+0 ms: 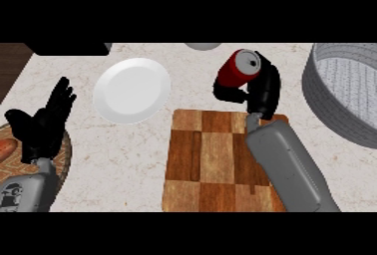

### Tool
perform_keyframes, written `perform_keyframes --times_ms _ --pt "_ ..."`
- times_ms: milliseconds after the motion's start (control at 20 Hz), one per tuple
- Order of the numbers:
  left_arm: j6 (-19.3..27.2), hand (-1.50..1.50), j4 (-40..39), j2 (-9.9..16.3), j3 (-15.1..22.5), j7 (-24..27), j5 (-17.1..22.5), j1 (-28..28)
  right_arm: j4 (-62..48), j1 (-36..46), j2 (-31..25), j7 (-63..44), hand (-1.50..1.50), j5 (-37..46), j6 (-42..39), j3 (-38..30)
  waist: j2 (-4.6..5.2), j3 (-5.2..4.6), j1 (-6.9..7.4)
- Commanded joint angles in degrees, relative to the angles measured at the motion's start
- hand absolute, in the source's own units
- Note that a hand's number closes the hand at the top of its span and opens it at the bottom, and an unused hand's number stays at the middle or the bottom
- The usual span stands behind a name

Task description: Pick the can from the cutting board and place it in the basket

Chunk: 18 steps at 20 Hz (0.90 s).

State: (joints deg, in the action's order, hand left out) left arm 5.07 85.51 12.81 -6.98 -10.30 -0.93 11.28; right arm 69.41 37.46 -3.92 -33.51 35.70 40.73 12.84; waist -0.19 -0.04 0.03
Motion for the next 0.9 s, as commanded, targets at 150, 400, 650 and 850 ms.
perform_keyframes --times_ms 150,400,650,850 --pt "-0.74 0.00 0.46 -0.17 0.11 0.32 -0.08 -0.18 1.68 8.90 -2.36 -9.80 1.50 4.71 -0.69 -7.39 0.11 0.01 0.14" --pt "1.00 0.00 -0.28 -0.75 0.31 -1.20 -1.41 2.24 -3.53 16.78 -7.85 -12.59 1.50 6.70 -4.17 -12.68 0.18 0.01 0.19" --pt "-0.21 0.00 -4.11 -1.10 -0.54 3.01 -0.84 1.51 -11.66 22.44 -11.32 -10.72 1.50 5.56 -5.12 -17.33 0.38 0.01 0.54" --pt "-1.57 0.00 -4.61 0.00 -1.08 2.37 -0.25 2.49 -18.33 22.43 -15.34 -7.38 1.50 6.31 -5.79 -18.91 0.50 0.02 0.75"
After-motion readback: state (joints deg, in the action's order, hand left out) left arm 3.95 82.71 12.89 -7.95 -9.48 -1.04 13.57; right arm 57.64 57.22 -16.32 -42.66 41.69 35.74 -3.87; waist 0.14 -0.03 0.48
